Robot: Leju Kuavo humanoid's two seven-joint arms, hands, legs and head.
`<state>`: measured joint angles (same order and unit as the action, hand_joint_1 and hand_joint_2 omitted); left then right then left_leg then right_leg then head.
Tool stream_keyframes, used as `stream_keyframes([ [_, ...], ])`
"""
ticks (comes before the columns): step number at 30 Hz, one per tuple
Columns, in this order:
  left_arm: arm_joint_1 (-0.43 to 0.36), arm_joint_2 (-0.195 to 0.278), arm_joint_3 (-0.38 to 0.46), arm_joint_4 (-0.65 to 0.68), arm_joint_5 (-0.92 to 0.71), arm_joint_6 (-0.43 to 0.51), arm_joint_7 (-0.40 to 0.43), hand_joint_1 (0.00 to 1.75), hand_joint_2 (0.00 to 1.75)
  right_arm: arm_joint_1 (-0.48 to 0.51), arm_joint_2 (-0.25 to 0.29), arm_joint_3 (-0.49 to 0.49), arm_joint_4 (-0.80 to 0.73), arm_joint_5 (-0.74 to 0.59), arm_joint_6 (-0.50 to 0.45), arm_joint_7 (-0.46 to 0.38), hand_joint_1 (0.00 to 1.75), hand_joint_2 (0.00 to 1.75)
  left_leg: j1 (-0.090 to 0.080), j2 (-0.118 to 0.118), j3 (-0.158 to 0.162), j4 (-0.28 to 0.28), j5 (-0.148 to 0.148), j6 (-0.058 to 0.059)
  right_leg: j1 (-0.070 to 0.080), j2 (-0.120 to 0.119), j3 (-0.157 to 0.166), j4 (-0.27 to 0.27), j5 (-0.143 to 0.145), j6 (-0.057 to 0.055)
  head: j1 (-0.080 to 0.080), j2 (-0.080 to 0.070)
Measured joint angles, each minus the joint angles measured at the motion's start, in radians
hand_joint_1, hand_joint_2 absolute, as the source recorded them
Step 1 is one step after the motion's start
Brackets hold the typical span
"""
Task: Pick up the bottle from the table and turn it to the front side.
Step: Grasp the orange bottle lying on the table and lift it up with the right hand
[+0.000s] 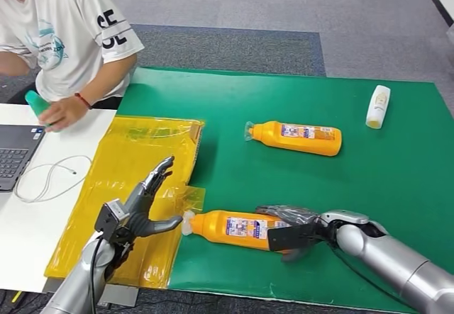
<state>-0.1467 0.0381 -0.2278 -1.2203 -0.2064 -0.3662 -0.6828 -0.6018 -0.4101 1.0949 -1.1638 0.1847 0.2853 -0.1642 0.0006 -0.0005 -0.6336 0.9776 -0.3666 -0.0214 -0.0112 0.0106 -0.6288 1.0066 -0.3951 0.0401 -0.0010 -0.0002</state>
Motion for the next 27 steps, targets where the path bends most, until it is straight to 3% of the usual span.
stream_keyframes([
  [12, 0.043, -0.001, 0.028, -0.025, -0.011, 0.0, 0.011, 0.0, 1.75, 0.068, 0.071, -0.071, -0.061, 0.198, -0.042, 0.042, 0.0, 1.75, 0.001, 0.0, 0.003, 0.0, 0.0, -0.001, 0.001, 0.0, 0.002, 0.0, 0.0, -0.002, 0.0, 0.0],
  [17, 0.059, 0.0, 0.042, -0.04, -0.012, -0.003, 0.012, 0.0, 1.75, 0.087, 0.086, -0.084, -0.092, 0.214, -0.049, 0.054, 0.0, 1.75, 0.001, 0.0, 0.003, 0.0, 0.0, -0.002, 0.001, 0.0, 0.002, 0.0, 0.0, -0.002, 0.0, 0.0],
  [19, 0.062, 0.0, 0.047, -0.043, -0.012, -0.006, 0.013, 0.0, 1.75, 0.096, 0.09, -0.092, -0.099, 0.216, -0.052, 0.055, 0.09, 1.75, 0.001, 0.0, 0.002, 0.0, 0.0, -0.002, 0.001, 0.0, 0.002, 0.0, 0.0, -0.002, 0.0, 0.0],
  [20, 0.063, 0.0, 0.049, -0.044, -0.012, -0.006, 0.013, 0.0, 1.75, 0.1, 0.092, -0.096, -0.101, 0.217, -0.054, 0.055, 0.2, 1.75, 0.001, 0.0, 0.002, 0.0, 0.0, -0.002, 0.001, 0.0, 0.002, 0.0, 0.0, -0.002, 0.0, 0.0],
  [22, 0.064, 0.0, 0.053, -0.046, -0.012, -0.008, 0.013, 0.0, 1.75, 0.11, 0.098, -0.106, -0.102, 0.218, -0.057, 0.053, 1.02, 1.75, 0.001, 0.0, 0.002, 0.0, 0.0, -0.002, 0.001, 0.0, 0.002, 0.0, 0.0, -0.002, 0.0, 0.0],
  [24, 0.065, 0.0, 0.054, -0.048, -0.012, -0.009, 0.013, 0.0, 1.75, 0.118, 0.103, -0.117, -0.103, 0.216, -0.059, 0.049, 1.72, 1.75, 0.001, 0.0, 0.002, 0.0, -0.001, -0.002, 0.001, 0.0, 0.002, 0.0, 0.0, -0.002, 0.0, 0.0],
  [27, 0.066, 0.0, 0.056, -0.049, -0.013, -0.01, 0.013, 0.0, 1.75, 0.129, 0.11, -0.134, -0.104, 0.212, -0.065, 0.041, 1.75, 1.75, 0.001, 0.0, 0.003, 0.0, -0.001, -0.002, 0.001, 0.0, 0.002, 0.0, 0.0, -0.002, 0.0, 0.0],
])
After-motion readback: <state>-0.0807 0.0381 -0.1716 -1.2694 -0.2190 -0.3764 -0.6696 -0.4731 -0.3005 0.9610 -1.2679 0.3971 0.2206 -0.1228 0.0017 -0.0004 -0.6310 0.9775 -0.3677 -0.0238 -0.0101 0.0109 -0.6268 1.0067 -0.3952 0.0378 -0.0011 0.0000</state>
